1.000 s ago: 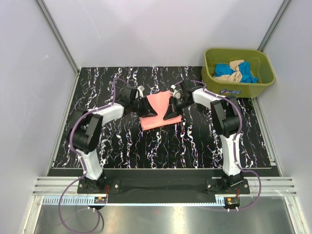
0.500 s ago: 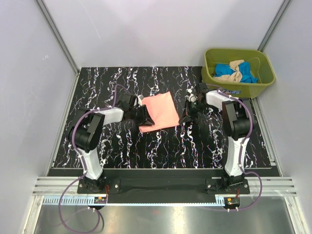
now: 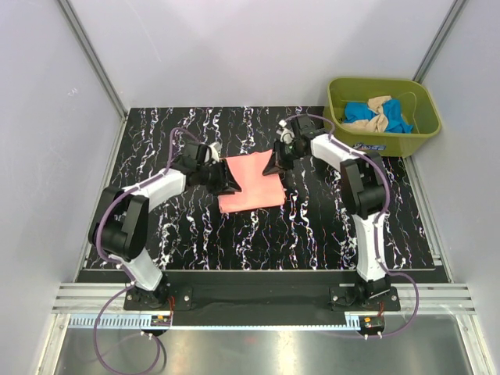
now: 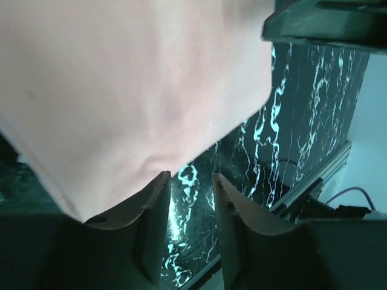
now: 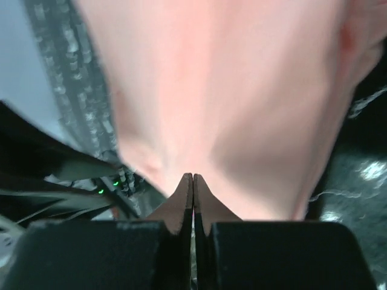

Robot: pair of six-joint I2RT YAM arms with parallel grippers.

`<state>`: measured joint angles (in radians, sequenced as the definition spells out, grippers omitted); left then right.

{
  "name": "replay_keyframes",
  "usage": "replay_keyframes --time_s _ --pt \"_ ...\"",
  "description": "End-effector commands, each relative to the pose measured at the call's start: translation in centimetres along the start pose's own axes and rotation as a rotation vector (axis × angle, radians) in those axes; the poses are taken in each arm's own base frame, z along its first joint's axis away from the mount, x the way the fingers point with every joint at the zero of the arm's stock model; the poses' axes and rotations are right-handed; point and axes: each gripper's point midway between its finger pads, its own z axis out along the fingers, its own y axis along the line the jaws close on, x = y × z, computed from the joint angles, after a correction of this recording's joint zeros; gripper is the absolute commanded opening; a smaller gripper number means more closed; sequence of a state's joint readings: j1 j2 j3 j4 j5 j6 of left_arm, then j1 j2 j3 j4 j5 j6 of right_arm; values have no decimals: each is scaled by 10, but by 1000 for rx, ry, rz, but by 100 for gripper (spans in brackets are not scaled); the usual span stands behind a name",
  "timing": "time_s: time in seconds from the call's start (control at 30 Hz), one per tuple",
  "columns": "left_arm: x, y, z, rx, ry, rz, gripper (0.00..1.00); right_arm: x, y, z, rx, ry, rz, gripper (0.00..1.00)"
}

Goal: Fold and stack the t-shirts
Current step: Fold the tshirt

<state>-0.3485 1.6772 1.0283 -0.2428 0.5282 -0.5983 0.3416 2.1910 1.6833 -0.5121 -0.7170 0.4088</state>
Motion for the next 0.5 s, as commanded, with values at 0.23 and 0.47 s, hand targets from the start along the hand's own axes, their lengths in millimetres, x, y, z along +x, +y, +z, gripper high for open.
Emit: replay_keyframes --time_s 0.23,0.47 --pt "-39 46 -52 -193 -182 -30 64 -18 -74 -13 383 -37 -77 5" --pt "-78 71 -37 -274 -212 -2 74 -21 -3 -80 352 -141 -89 41"
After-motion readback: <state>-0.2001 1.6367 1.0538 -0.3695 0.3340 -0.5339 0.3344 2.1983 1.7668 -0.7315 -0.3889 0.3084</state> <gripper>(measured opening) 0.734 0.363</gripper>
